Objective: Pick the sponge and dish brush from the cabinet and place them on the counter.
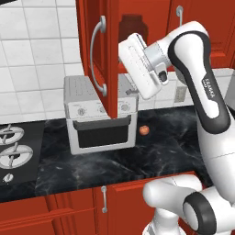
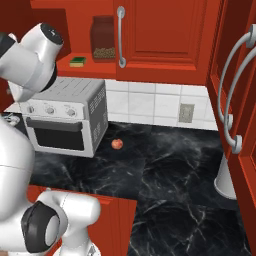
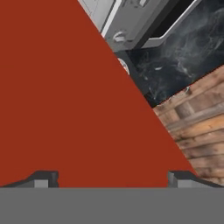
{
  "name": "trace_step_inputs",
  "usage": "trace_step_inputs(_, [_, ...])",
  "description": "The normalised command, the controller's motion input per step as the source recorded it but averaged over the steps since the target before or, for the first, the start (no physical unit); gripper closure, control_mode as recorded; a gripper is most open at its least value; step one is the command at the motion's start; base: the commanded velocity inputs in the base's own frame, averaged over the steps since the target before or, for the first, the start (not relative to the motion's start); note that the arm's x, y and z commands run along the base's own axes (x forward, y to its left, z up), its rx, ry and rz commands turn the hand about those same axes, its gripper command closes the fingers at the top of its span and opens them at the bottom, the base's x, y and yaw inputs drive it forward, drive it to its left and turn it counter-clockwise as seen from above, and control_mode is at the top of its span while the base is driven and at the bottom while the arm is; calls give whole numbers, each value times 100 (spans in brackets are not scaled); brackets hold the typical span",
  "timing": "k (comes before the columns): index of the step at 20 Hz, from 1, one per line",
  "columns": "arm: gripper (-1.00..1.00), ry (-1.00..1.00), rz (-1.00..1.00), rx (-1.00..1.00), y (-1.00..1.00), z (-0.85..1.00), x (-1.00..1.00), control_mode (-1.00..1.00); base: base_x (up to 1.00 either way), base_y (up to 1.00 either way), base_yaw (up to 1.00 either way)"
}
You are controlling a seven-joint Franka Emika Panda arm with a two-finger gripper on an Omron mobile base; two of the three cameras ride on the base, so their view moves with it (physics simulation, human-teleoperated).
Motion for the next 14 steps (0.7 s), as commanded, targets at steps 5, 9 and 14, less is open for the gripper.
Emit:
trace_step_inputs(5, [-100, -6, 4, -3, -8, -3, -4, -100, 0, 0, 0])
trace_step_inputs(9, [-100, -4, 12, -13, -25, -1, 0, -100, 0, 0, 0])
trace_step_inputs(14, [-100, -5, 14, -20, -10, 0, -2, -100, 0, 0, 0])
